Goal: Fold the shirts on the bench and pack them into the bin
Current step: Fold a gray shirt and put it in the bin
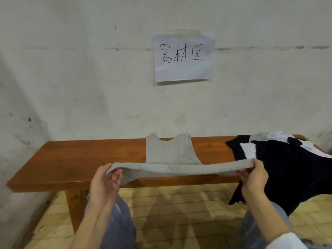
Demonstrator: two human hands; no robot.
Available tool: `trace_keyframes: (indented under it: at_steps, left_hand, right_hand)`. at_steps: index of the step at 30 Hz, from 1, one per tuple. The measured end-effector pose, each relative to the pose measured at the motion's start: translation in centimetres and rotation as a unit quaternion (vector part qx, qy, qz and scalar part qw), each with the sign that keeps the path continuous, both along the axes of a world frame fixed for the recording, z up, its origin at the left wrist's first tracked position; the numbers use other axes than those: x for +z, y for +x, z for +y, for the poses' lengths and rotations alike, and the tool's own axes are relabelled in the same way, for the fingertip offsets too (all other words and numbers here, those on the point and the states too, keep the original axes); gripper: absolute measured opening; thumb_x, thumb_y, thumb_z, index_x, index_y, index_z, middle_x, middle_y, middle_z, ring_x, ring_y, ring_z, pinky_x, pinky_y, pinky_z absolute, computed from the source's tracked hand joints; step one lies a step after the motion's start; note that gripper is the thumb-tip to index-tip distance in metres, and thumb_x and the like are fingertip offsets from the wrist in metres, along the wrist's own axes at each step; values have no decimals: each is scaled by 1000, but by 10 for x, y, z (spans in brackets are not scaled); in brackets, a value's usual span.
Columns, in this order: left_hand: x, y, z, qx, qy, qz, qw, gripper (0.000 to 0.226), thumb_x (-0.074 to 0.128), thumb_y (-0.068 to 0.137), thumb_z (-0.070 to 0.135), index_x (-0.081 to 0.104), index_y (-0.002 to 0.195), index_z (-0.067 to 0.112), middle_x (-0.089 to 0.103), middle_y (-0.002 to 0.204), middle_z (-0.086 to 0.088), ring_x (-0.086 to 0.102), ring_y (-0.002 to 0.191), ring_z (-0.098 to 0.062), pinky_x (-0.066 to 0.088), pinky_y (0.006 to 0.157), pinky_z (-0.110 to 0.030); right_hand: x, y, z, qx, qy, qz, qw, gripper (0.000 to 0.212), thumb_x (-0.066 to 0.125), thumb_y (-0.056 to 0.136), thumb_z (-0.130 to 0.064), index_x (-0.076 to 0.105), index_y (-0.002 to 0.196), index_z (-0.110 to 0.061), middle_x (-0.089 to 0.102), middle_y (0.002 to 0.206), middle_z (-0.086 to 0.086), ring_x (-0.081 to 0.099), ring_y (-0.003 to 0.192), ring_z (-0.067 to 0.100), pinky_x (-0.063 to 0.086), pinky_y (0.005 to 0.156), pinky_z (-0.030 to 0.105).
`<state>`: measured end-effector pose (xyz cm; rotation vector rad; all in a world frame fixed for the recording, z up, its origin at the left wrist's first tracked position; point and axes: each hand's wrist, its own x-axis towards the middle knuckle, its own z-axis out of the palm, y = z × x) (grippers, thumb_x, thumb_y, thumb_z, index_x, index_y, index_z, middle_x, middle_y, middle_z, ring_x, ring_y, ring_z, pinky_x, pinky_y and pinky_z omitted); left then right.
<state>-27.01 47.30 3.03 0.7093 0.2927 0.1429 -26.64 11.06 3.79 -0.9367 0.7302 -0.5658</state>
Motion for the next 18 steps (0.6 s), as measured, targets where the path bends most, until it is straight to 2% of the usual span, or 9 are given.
trace_keyframes:
  at_steps: [3,5,10,15,18]
  left_hand:
    - [-1,-3,1,-5,14,-7,1000,20,44,96,12,55,79,12,67,65,-1,67,60,-10,56,60,-18]
    - [-2,-2,0,-5,23,-2,1000,19,45,96,12,57,81,11,69,68,-2,69,63,-11,57,62,-19]
    - [-4,11,-3,2,13,16,1000,16,46,96,14,57,85,10,71,72,-3,71,68,-12,57,64,-20]
    - [5,55,-6,9,18,17,1000,15,47,96,15,59,88,10,71,74,-3,70,70,-12,58,67,-22]
    - [10,104,-8,29,4,50,998,11,49,95,14,58,92,10,71,76,-5,71,69,-12,58,64,-22]
  right_hand:
    - [2,-2,2,1,-3,-4,1000,15,49,92,-19,52,78,-19,51,74,-2,54,65,11,48,57,24]
    - [-1,-3,1,2,-2,-5,1000,14,49,93,-19,54,80,-19,53,75,-2,57,66,11,50,57,23]
    - [-4,9,-1,22,7,-19,1000,14,51,94,-16,56,81,-16,55,71,-1,62,50,4,56,52,21]
    - [8,59,-2,53,-5,-11,999,12,53,93,-16,57,82,-16,54,71,0,59,55,8,55,53,22]
    - [15,113,-2,66,2,-2,998,11,53,94,-16,56,83,-15,54,71,1,57,60,12,54,53,23]
